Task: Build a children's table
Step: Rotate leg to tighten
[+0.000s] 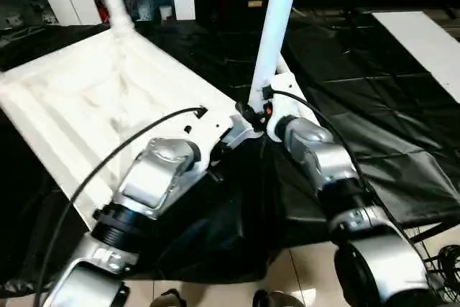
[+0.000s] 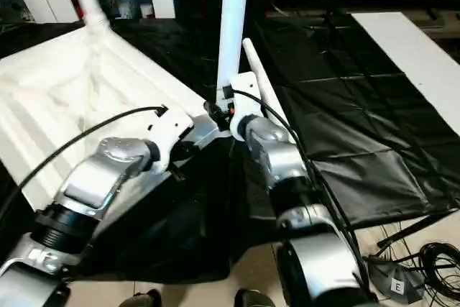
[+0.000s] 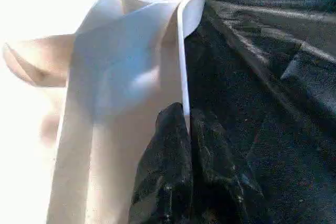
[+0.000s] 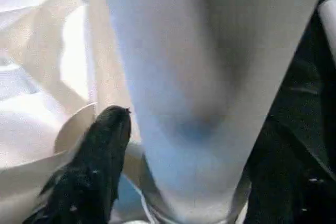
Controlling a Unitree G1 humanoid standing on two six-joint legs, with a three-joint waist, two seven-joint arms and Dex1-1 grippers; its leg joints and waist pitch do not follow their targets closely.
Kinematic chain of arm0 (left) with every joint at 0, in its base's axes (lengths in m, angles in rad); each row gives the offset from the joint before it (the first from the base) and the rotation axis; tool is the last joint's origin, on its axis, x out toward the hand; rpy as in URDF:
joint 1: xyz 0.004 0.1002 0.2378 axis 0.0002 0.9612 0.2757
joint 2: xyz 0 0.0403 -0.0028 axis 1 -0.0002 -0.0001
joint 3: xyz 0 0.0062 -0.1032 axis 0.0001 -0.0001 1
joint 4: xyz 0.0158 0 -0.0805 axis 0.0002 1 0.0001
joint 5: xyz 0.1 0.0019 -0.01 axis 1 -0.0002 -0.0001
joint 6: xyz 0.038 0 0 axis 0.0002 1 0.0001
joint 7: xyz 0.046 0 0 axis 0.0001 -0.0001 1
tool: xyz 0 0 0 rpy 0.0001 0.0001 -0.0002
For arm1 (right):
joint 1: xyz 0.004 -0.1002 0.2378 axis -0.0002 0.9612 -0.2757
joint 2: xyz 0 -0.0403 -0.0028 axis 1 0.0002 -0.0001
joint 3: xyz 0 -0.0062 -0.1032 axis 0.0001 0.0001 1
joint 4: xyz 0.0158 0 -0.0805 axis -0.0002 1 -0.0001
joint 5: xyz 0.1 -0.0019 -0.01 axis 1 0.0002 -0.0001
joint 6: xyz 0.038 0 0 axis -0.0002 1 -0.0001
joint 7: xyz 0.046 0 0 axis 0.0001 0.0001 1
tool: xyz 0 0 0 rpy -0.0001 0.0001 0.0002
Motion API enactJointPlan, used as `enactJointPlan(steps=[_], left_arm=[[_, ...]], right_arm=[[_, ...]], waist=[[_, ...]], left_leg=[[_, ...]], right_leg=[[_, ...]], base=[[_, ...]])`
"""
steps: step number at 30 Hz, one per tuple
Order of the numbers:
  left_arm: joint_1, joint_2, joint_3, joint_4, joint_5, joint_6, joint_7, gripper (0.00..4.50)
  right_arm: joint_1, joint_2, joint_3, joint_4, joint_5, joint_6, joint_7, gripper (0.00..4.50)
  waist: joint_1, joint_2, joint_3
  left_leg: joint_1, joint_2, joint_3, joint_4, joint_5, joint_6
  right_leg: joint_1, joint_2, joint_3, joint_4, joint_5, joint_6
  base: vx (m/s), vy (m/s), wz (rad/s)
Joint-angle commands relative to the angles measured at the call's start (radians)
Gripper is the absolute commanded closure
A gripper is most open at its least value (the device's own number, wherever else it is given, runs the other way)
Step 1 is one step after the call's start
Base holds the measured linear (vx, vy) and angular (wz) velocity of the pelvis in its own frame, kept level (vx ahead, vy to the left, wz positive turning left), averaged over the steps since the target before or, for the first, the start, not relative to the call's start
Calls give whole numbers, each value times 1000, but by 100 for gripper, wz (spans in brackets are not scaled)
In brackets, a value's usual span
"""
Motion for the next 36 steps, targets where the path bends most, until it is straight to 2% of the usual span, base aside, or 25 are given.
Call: enactJointPlan(steps=[1, 2, 3, 4, 5, 6, 7, 8, 10, 11, 12, 13, 14, 15, 16, 17, 18, 19, 20, 22, 24, 29, 32, 34, 36], left_arm=[[11, -2, -50, 4, -11, -42, -38, 450], [19, 27, -56, -8, -19, -78, -79, 450], [21, 32, -57, -9, -21, -89, -89, 450], [25, 44, -59, -10, -26, -111, -109, 450], [36, 78, -55, -11, -38, -151, -149, 450], [36, 79, -54, -10, -38, -153, -151, 450], [40, 88, -53, -10, -41, -170, -164, 450], [54, 111, -20, -13, -79, -199, -215, 450], [71, 136, 1, -25, -117, -235, -281, 450], [88, 167, 12, -33, -144, -296, -350, 450], [98, 181, 21, -38, -165, -313, -388, 450], [102, 188, 25, -40, -176, -323, -408, 450], [108, 209, 20, -39, -177, -352, -433, 450], [110, 228, 12, -34, -175, -369, -449, 450], [111, 242, 6, -28, -171, -383, -459, 450], [111, 253, 2, -21, -166, -399, -467, 450], [111, 254, 2, -19, -166, -401, -468, 450], [110, 259, 5, -7, -166, -421, -482, 450], [108, 262, 9, 3, -166, -433, -493, 450], [107, 263, 12, 5, -168, -436, -502, 450], [104, 263, 15, 11, -172, -438, -513, 450], [97, 265, 11, 28, -175, -454, -517, 450], [97, 266, 11, 31, -173, -456, -519, 450], [97, 265, 12, 34, -171, -459, -524, 450], [97, 265, 13, 36, -170, -460, -526, 450]], right_arm=[[43, 17, 72, -1, 18, 26, 81, 89], [72, -13, 88, -74, 24, 15, 140, 77], [78, -19, 91, -88, 26, 16, 150, 63], [89, -31, 96, -116, 30, 17, 170, 58], [123, -78, 112, -197, 36, 21, 230, 52], [125, -79, 113, -200, 36, 22, 232, 42], [135, -93, 118, -223, 34, 24, 249, 42], [169, -146, 130, -301, 44, 17, 317, 30], [191, -183, 125, -357, 69, 33, 368, 30], [211, -223, 122, -404, 92, 41, 427, 30], [221, -244, 119, -423, 104, 45, 456, 30], [226, -255, 118, -432, 109, 46, 473, 30], [234, -273, 117, -443, 122, 52, 504, 30], [242, -288, 118, -453, 129, 60, 529, 30], [248, -301, 121, -461, 134, 68, 549, 30], [253, -314, 128, -464, 135, 65, 572, 30], [254, -316, 128, -465, 135, 65, 574, 30], [262, -333, 138, -479, 140, 70, 593, 30], [267, -347, 152, -483, 136, 63, 610, 30], [267, -351, 158, -478, 132, 56, 616, 30], [262, -356, 181, -445, 106, 12, 640, 30], [249, -351, 186, -403, 89, -16, 633, 30], [243, -345, 181, -395, 92, -20, 626, 63], [239, -344, 183, -381, 87, -30, 618, 66], [238, -343, 184, -369, 83, -37, 613, 96]], waist=[[1, 7, -45], [3, 5, -44], [3, 7, -51], [2, 3, -54], [1, 4, -59], [2, 6, -63], [0, 5, -64], [1, 7, -58], [3, 7, -59], [5, 6, -60], [5, 6, -60], [2, 11, -56], [3, 11, -55], [5, 14, -47], [6, 13, -46], [7, 13, -39], [11, 15, -38], [12, 15, -38], [13, 12, -34], [12, 12, -32], [10, 13, -32], [11, 8, -32], [11, 10, -32], [11, 9, -31], [12, 10, -30]], left_leg=[[-8, 27, 6, -57, -227, 31], [-8, 26, 8, -54, -197, 42], [-5, 26, 13, -45, -152, 55], [-6, 24, 16, -41, -119, 64], [-15, 20, 15, -34, -34, 81], [-10, 18, 19, -24, 34, 101], [-14, 15, 20, -19, 79, 119], [-14, 13, 21, -18, 78, 127], [-12, 15, 22, -18, 54, 132], [-14, 16, 21, -17, 40, 138], [-14, 16, 21, -17, 40, 138], [-12, 19, 23, -18, 25, 140], [-12, 21, 24, -19, 13, 137], [-10, 24, 23, -21, -20, 132], [-9, 25, 24, -22, -33, 132], [-9, 28, 24, -24, -51, 128], [-4, 30, 27, -24, -63, 122], [-3, 30, 28, -24, -61, 119], [-6, 29, 29, -24, -54, 114], [-8, 28, 29, -24, -48, 111], [-7, 27, 31, -21, -34, 114], [-8, 24, 33, -17, -11, 134], [-8, 26, 31, -17, -18, 135], [-9, 25, 32, -16, -22, 135], [-9, 26, 32, -17, -39, 130]], right_leg=[[36, -53, 45, -88, -275, -162], [38, -50, 43, -85, -224, -174], [39, -50, 44, -78, -139, -193], [42, -48, 44, -72, -84, -205], [54, -42, 42, -53, 65, -226], [54, -34, 42, -42, 209, -245], [59, -32, 41, -32, 313, -269], [59, -31, 40, -33, 340, -275], [62, -33, 42, -33, 336, -277], [68, -31, 42, -31, 335, -274], [68, -31, 42, -31, 335, -274], [59, -32, 42, -31, 322, -284], [57, -32, 41, -32, 300, -289], [53, -34, 41, -37, 238, -292], [54, -35, 42, -39, 208, -291], [50, -37, 44, -42, 156, -287], [46, -39, 47, -44, 120, -284], [45, -39, 47, -43, 112, -287], [46, -37, 48, -43, 99, -279], [47, -39, 49, -41, 101, -277], [45, -39, 49, -39, 123, -281], [46, -38, 50, -34, 157, -291], [46, -39, 50, -34, 144, -292], [45, -38, 50, -34, 137, -293], [45, -40, 51, -36, 110, -292]], base=[[0, 0, 0], [0, 0, 0], [57, -1, 5], [67, 0, 1], [67, 0, 1], [63, 1, -1], [55, -3, 0], [55, -3, 0], [0, 0, 0], [0, 0, 0], [0, 0, 0], [0, 0, 0], [0, 0, 0], [0, 0, 0], [0, 0, 0], [0, 0, 0], [0, 0, 0], [0, 0, 0], [0, 0, 0], [0, 0, 0], [0, 0, 0], [0, 0, 0], [0, 0, 0], [0, 0, 0], [0, 0, 0]])
